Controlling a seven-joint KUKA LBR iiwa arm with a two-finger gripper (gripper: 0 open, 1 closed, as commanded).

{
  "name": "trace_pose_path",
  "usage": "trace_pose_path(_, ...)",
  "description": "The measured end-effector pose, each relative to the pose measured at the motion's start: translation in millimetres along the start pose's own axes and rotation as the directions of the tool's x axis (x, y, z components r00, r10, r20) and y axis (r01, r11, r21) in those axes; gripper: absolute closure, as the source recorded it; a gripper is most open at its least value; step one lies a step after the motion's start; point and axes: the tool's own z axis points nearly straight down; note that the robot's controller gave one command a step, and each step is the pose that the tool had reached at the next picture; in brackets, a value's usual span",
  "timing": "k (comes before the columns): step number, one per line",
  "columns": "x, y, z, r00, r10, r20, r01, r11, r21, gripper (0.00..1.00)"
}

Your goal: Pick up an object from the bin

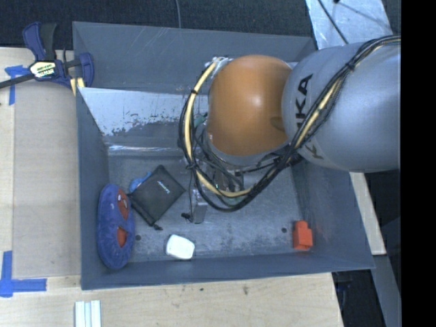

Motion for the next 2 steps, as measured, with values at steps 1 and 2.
trace_pose_path(1,-37.0,38,130,1.0,0.014,0.022,-0.014,1.0,-0.003,0.0)
trace_pose_path(2,-30.6,23,100,0.994,0.112,0.012,-0.112,0.994,-0.004,0.0)
